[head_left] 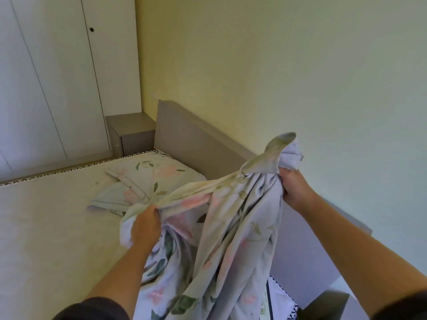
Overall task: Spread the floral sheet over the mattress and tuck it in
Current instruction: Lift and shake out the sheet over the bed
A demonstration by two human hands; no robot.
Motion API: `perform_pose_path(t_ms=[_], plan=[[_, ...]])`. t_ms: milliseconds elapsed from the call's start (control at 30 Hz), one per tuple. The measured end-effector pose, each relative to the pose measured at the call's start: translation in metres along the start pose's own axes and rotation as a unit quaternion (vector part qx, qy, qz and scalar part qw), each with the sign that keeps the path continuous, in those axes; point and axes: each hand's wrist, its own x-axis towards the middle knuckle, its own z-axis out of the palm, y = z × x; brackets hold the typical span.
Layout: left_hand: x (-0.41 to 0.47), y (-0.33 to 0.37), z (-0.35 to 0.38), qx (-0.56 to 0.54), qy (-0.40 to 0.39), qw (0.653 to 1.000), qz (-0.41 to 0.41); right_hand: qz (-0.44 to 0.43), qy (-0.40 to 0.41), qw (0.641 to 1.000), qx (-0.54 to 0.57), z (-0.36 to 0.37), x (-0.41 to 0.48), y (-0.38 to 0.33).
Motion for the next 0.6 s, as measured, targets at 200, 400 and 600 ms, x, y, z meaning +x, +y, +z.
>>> perform_pose_path(t_ms=[200, 400, 600], plan=[[0.025, 0.015, -0.082, -0.051, 0.124, 0.990, -0.038, 0.061, -0.005, 0.998, 0.030, 0.033, -0.004, 0.028], [-0.010, -0.033, -0.111, 0.168, -0.165, 0.966, 0.111, 0.058, 0.007, 0.997, 0.048, 0.084, -0.019, 0.029], [-0.036, -0.076, -0.068, 0.112, -0.213, 0.967, 0.085, 0.142, 0.076, 0.979, -0.123, 0.081, -0.040, 0.092]])
